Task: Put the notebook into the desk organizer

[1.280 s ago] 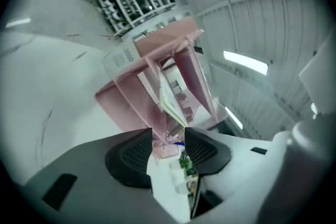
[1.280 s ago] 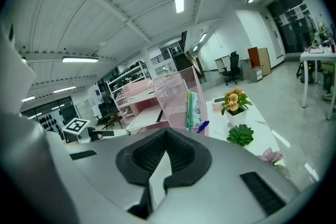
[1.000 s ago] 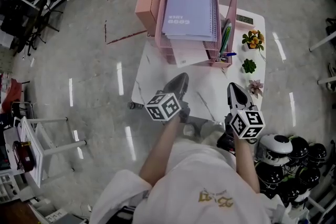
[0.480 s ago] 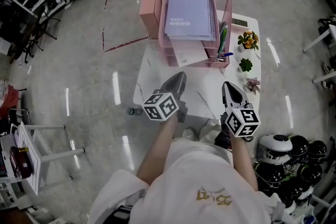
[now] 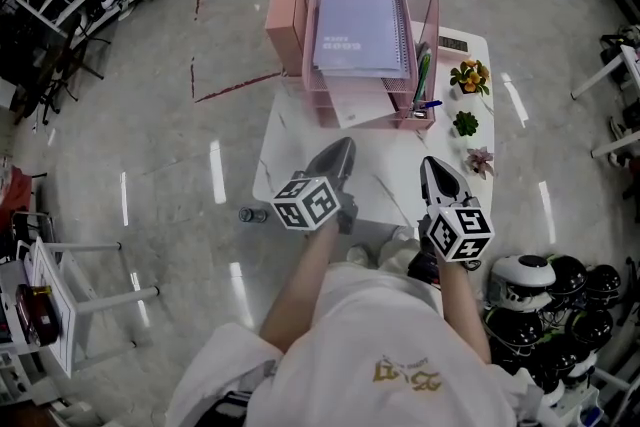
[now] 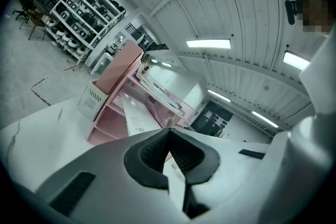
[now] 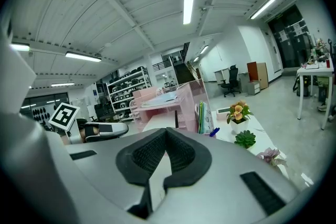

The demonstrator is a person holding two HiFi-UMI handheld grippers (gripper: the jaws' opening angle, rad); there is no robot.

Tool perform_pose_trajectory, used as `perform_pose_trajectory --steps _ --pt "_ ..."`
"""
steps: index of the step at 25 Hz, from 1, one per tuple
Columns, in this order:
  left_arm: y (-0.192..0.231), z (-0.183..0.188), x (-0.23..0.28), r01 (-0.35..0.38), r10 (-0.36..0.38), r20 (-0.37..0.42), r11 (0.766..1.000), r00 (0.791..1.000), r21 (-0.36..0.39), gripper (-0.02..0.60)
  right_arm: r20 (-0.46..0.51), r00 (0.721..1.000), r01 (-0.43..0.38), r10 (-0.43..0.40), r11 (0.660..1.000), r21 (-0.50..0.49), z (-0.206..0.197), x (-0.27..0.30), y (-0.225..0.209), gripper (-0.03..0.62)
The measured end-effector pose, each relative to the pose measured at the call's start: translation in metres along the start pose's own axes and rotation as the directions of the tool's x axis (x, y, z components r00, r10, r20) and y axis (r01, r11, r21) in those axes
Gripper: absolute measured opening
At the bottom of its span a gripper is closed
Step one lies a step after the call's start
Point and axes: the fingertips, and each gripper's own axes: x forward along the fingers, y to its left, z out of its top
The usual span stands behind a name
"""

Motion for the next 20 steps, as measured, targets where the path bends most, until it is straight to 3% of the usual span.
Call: perform_pose_trajectory --steps 20 --pt "0.0056 -0.0025 -0.0004 0.010 -0.010 -0.012 0.999 1.000 -0.042 0.018 0.002 1.000 0.014 -0.014 1.000 0.002 -0.0006 -0.0017 0.0031 0.011"
